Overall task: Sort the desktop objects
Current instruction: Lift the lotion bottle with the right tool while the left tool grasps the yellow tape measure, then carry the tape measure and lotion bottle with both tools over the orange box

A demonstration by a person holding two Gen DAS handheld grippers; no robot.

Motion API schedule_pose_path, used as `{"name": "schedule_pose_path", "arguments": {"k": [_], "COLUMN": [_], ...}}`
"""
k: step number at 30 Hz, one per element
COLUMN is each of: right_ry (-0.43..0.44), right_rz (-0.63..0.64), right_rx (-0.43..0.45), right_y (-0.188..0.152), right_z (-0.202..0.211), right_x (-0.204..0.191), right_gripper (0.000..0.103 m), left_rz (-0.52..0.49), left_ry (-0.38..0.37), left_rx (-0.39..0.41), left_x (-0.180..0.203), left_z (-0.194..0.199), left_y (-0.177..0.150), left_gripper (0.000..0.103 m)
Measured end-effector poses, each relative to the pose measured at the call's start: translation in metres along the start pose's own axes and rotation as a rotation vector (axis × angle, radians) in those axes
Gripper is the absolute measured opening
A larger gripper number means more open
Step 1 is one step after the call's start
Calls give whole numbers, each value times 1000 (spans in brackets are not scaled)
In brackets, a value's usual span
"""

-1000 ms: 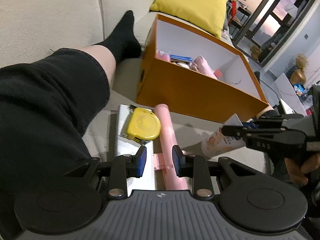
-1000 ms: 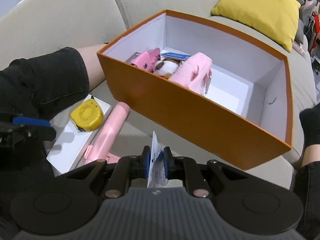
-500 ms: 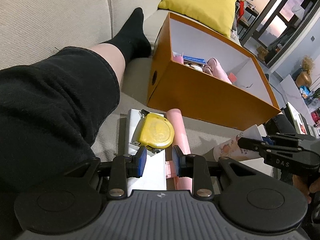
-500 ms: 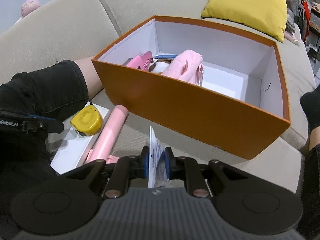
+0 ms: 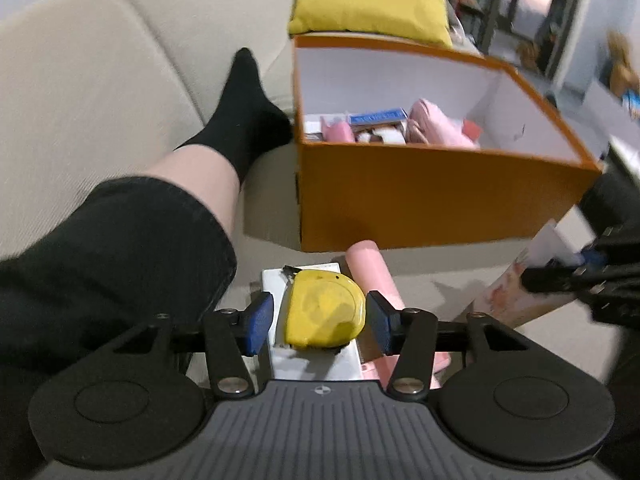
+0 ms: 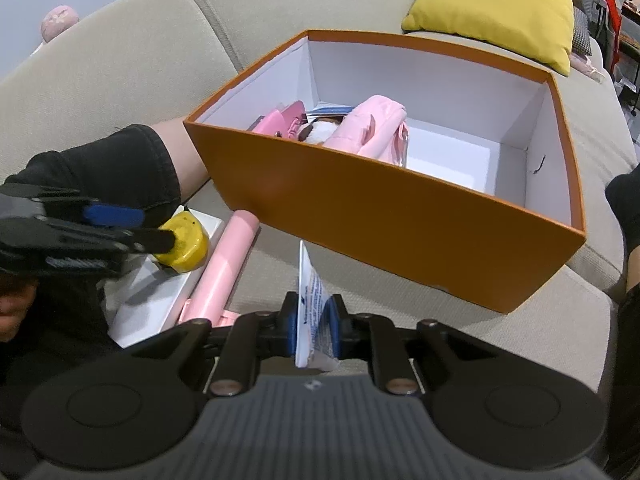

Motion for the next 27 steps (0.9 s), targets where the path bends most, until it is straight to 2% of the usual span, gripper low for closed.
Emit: {"name": "schedule_pose_path", "arguments": {"k": [3,9,16,22,27], "right_ry": [8,9,88,80,76], "right_rz": [-4,-10,-49,-39,-37], "right_rx": [13,25,19,30,54], "right_y": [2,4,8,7,8], "right_z": [4,8,5,10,22], "right_x": [1,6,6,4,9], "right_gripper": [16,16,16,16,16], "left_rz": [-42,-39,-14,51,68], "left_ry": [19,35,24,-5,-27], "left_rx": [-38,-73,-73,-57,-18], "left_x": [7,6,1,-6,-5], "left_z": [-14,-30,-34,-28,-6], "left_y": [-1,-6,-3,-2,2], "left_gripper": [60,61,58,57,57]}}
Point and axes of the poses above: each gripper's, at about its wrist camera, not at the fingertips, and z roughly against the way its jaws point, x to its right, y to its top, the point moved 3 cm from there along -z, roughly the way its jaws point, and after that the axes turned 4 degrees about -y, right-handed, at the moved point
